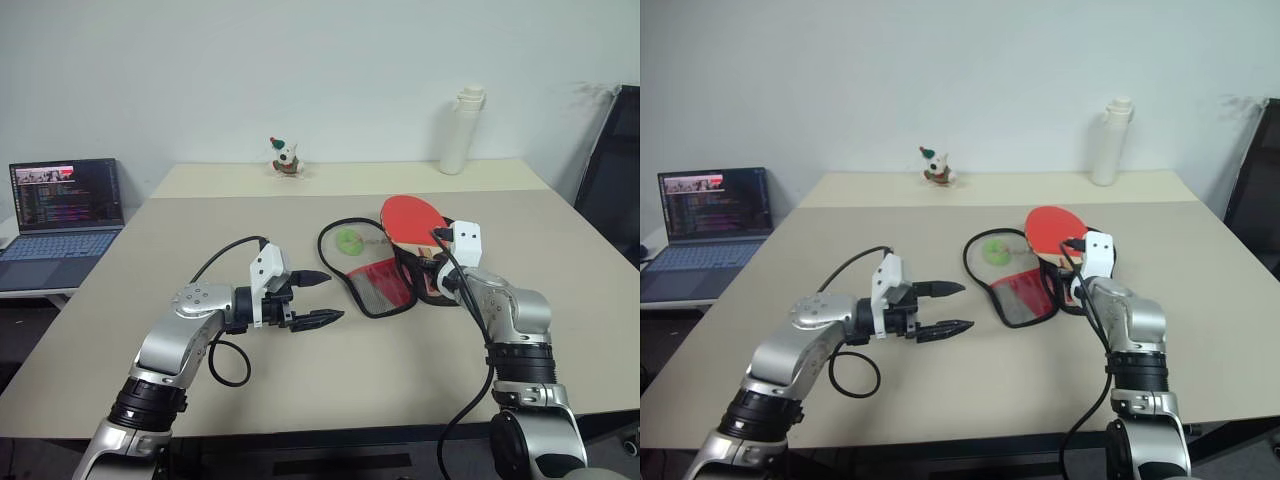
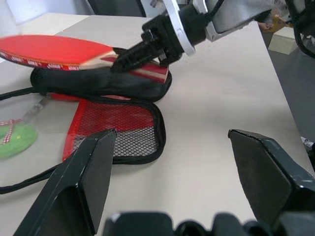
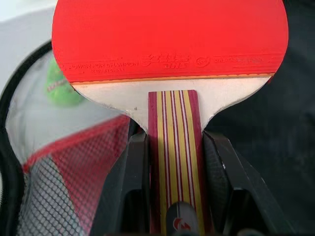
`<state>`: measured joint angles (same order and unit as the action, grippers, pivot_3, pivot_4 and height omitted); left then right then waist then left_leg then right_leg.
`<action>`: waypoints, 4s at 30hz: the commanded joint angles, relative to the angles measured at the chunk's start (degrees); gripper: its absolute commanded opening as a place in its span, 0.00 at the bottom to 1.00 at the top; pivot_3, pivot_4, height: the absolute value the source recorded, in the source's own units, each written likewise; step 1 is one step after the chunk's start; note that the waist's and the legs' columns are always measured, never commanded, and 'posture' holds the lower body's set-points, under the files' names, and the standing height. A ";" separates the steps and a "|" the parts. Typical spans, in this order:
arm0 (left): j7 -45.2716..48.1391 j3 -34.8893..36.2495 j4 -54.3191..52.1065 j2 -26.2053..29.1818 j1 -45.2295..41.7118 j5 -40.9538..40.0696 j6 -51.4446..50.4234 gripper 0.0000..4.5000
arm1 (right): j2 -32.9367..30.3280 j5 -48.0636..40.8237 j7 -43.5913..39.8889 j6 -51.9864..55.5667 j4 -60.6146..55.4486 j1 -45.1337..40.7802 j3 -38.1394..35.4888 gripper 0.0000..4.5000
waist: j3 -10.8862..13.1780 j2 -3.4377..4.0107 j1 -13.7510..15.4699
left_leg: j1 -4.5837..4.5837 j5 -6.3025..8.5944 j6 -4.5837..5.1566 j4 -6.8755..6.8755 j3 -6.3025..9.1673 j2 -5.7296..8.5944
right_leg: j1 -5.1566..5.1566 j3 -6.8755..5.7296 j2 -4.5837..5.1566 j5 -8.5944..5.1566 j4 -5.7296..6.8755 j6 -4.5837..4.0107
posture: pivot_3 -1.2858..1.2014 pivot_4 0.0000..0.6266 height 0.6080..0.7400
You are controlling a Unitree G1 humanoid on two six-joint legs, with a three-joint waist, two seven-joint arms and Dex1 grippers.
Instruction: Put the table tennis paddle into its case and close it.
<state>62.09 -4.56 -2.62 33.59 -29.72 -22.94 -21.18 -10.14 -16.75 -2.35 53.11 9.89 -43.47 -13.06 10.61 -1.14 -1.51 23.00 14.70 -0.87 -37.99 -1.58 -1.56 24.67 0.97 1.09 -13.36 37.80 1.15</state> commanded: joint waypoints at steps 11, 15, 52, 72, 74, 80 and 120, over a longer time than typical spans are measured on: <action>-0.14 1.05 -2.53 0.35 -0.01 -0.73 0.37 0.88 | -2.06 5.13 0.53 -12.17 12.04 -2.88 1.31 0.25 | 0.00 0.00 -0.34 | -0.08 0.00 0.00 0.01 0.00 -0.07 | 0.01 0.01 -0.15 -0.01 0.09 -0.02 | 0.52 0.24 1.00; -0.12 1.01 -2.53 0.38 -0.03 -0.68 0.37 0.88 | -1.73 5.90 1.57 -14.22 14.80 -3.74 1.31 0.25 | 0.00 0.00 -0.36 | -0.10 0.00 0.00 -0.01 -0.01 -0.07 | 0.00 0.03 -0.14 -0.01 0.12 -0.02 | 0.52 0.24 1.00; -12.03 -0.35 34.93 -7.13 -13.87 12.69 9.46 0.28 | -14.55 -19.87 -19.81 12.86 -32.98 11.59 1.14 0.92 | -0.03 -0.07 -0.14 | -0.06 0.00 0.01 -0.05 0.06 0.02 | -0.02 -0.08 -0.10 -0.07 0.10 0.09 | 0.52 0.24 1.00; -20.39 0.25 69.94 -23.63 -34.48 21.07 25.62 0.01 | -19.06 -21.77 -17.54 14.12 -35.56 15.57 -3.47 0.92 | 0.05 -0.23 0.04 | 0.07 0.01 0.01 -0.06 -0.03 0.13 | -0.02 -0.16 -0.09 -0.15 -0.02 0.28 | 0.52 0.24 1.00; -20.26 0.44 71.52 -24.58 -37.12 21.38 26.39 0.01 | -19.23 -21.86 -16.86 14.34 -36.21 16.00 -4.13 0.92 | 0.06 -0.23 0.00 | 0.06 0.01 0.01 -0.05 -0.02 0.14 | -0.02 -0.16 -0.09 -0.15 -0.02 0.28 | 0.52 0.24 1.00; -20.96 0.92 75.68 -29.56 -46.23 22.78 28.07 0.01 | -19.83 -23.56 -14.07 17.42 -41.58 19.33 -9.26 0.92 | 0.07 -0.25 0.04 | 0.08 0.01 0.01 -0.02 -0.01 0.23 | -0.03 -0.19 -0.13 -0.16 -0.06 0.29 | 0.52 0.24 1.00; -12.83 8.02 13.53 -16.59 -13.16 8.49 -0.41 0.00 | -21.61 7.58 -26.59 -30.06 46.51 -13.74 9.21 1.00 | 0.05 -0.21 -0.04 | 0.07 0.00 0.00 -0.08 -0.20 0.04 | 0.16 0.08 0.02 0.08 0.16 0.07 | 0.52 0.24 1.00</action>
<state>50.05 4.00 14.58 16.71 -42.69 -13.36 -20.97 -31.34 -10.33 -28.23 26.54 54.23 -55.17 -3.75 10.66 -1.36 -1.54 23.06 14.70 -0.86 -38.10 -1.79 -1.52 24.83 1.09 1.11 -13.26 37.95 1.26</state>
